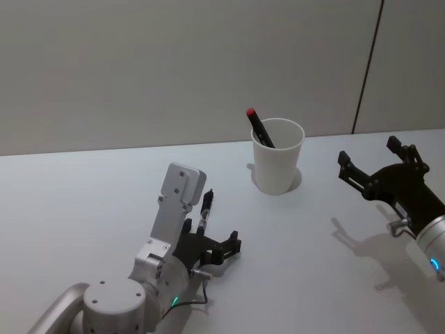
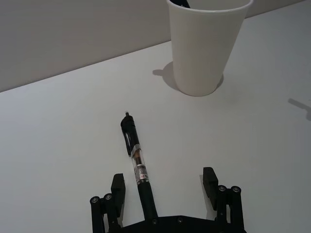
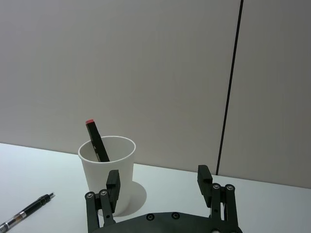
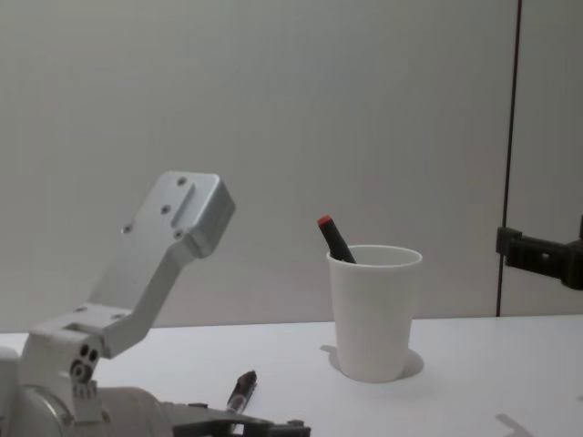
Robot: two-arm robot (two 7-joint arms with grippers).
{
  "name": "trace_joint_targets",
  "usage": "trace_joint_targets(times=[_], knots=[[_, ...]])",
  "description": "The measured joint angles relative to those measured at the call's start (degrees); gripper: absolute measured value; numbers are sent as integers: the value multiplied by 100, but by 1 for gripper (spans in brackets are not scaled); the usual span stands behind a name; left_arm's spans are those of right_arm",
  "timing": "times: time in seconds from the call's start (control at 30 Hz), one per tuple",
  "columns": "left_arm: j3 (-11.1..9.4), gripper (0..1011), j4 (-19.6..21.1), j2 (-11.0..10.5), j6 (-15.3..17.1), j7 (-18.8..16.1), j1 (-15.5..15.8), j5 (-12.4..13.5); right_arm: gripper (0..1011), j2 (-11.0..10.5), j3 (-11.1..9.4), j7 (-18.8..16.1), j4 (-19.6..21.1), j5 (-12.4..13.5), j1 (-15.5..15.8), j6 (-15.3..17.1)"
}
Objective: Place the pen into the pen holder.
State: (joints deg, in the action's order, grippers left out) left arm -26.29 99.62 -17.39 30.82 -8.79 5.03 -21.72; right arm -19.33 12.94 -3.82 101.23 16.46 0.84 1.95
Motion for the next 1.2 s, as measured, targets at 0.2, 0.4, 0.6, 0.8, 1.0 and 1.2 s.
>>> trace_joint_targets(times=[0.2, 0.4, 0.6, 0.8, 1.0, 1.2], knots=[[-11, 1001, 6, 51, 15, -12, -7, 44, 1002, 0, 0, 0, 0, 0, 0, 0], [-7, 1001, -1, 96, 45, -71, -9, 92, 1001, 0, 0, 0, 0, 0, 0, 0], [6, 1001, -13, 125, 76, -97, -7, 126, 1001, 0, 0, 0, 0, 0, 0, 0], [24, 1001, -28, 156, 107, -102, 0, 158, 1002, 0, 0, 0, 0, 0, 0, 0], [45, 1001, -40, 183, 135, -102, 5, 190, 1002, 0, 0, 0, 0, 0, 0, 0], [63, 1001, -53, 206, 156, -102, 9, 217, 1002, 0, 0, 0, 0, 0, 0, 0]])
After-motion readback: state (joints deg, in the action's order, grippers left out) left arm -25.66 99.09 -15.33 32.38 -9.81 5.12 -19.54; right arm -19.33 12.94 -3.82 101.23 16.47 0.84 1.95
